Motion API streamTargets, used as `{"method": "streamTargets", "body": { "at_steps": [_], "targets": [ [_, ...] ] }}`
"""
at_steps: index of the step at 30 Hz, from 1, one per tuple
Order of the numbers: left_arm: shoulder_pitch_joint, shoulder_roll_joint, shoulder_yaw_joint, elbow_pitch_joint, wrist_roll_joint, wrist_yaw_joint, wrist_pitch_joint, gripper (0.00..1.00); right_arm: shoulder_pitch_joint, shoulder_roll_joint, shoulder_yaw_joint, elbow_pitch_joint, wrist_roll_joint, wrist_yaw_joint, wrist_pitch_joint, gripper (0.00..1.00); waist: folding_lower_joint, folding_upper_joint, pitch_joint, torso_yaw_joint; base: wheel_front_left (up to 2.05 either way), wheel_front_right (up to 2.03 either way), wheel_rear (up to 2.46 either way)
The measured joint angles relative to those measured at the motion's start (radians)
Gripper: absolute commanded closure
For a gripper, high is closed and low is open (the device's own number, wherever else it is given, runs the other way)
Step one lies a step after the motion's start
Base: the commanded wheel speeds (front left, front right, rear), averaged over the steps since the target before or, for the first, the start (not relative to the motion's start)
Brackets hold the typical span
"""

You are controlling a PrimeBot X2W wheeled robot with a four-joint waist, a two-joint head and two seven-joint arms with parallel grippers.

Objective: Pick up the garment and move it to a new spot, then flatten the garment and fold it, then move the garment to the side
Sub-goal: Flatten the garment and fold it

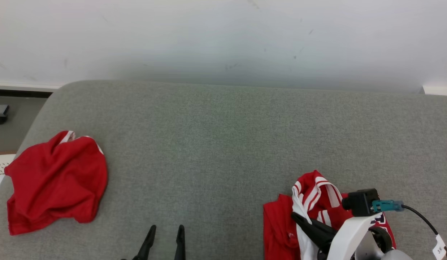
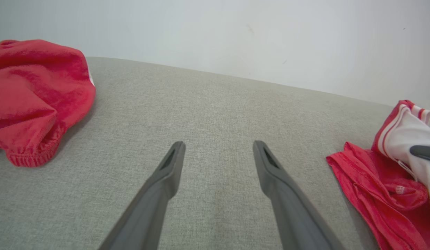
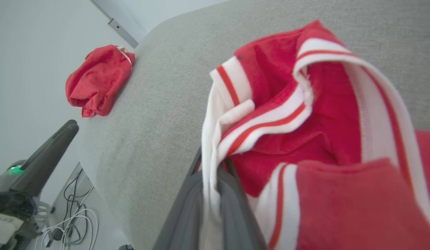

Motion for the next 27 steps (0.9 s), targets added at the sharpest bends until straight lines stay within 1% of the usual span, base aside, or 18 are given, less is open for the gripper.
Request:
{"method": "streamTargets", "body": {
  "at_steps": [6, 7, 8, 9, 12, 15, 18, 19, 21, 23, 27],
  "targets": [
    [-0.015, 0.0, -0.005, 0.007, 0.001, -0.001, 0.0, 0.0, -0.027, 0.038, 0.02, 0.023, -0.027, 0.0, -0.008, 1.0, 0.0, 0.0, 0.006, -0.002, 0.0, 0.0, 0.0],
    [-0.015, 0.0, -0.005, 0.009, 0.001, -0.001, 0.0, 0.0, -0.03, 0.045, 0.02, 0.024, -0.03, 0.0, -0.016, 0.77, 0.0, 0.0, 0.006, -0.002, 0.0, 0.0, 0.0],
    [-0.015, 0.0, -0.004, 0.011, 0.001, -0.002, 0.0, 0.0, -0.032, 0.051, 0.02, 0.024, -0.033, 0.0, -0.026, 0.25, 0.0, 0.0, 0.006, -0.002, 0.0, 0.0, 0.0],
    [-0.015, 0.0, -0.004, 0.012, 0.001, -0.002, 0.0, 0.0, -0.034, 0.06, 0.02, 0.025, -0.033, 0.0, -0.035, 0.0, 0.0, 0.0, 0.005, -0.002, 0.0, 0.0, 0.0],
    [-0.015, 0.0, -0.001, 0.014, 0.002, -0.004, 0.0, 0.0, -0.038, 0.096, 0.014, 0.009, -0.021, 0.0, -0.08, 0.0, 0.0, 0.0, 0.001, -0.002, 0.0, 0.0, 0.0],
    [-0.01, 0.0, 0.006, 0.015, 0.003, -0.004, 0.0, 0.0, -0.039, 0.121, 0.02, -0.036, -0.002, 0.0, -0.12, 0.0, 0.0, 0.0, -0.006, -0.008, 0.0, 0.0, 0.0],
    [0.0, 0.0, 0.014, 0.015, 0.009, -0.006, 0.0, 0.0, -0.035, 0.117, 0.012, -0.092, 0.002, 0.0, -0.165, 0.0, 0.0, 0.0, -0.013, -0.02, 0.0, 0.0, 0.0],
    [0.0, 0.0, 0.014, 0.015, 0.009, -0.006, 0.0, 0.0, -0.035, 0.117, 0.012, -0.092, 0.002, 0.0, -0.165, 0.0, 0.0, 0.0, -0.013, -0.02, 0.0, 0.0, 0.0],
    [0.002, 0.0, 0.021, 0.014, 0.016, -0.009, 0.0, 0.0, -0.026, 0.107, -0.012, -0.13, 0.003, 0.0, -0.199, 0.0, 0.0, 0.0, -0.019, -0.027, 0.0, 0.0, 0.0],
    [0.005, 0.0, 0.03, 0.013, 0.018, -0.013, 0.0, 0.0, -0.01, 0.082, -0.046, -0.163, -0.006, 0.0, -0.24, 0.0, 0.0, 0.0, -0.028, -0.035, 0.0, 0.0, 0.0],
    [0.02, 0.0, 0.044, 0.007, 0.024, -0.015, 0.0, 0.0, 0.044, 0.014, -0.141, -0.196, -0.088, 0.0, -0.328, 0.0, 0.0, 0.0, -0.048, -0.054, 0.0, 0.0, 0.0]
  ]
}}
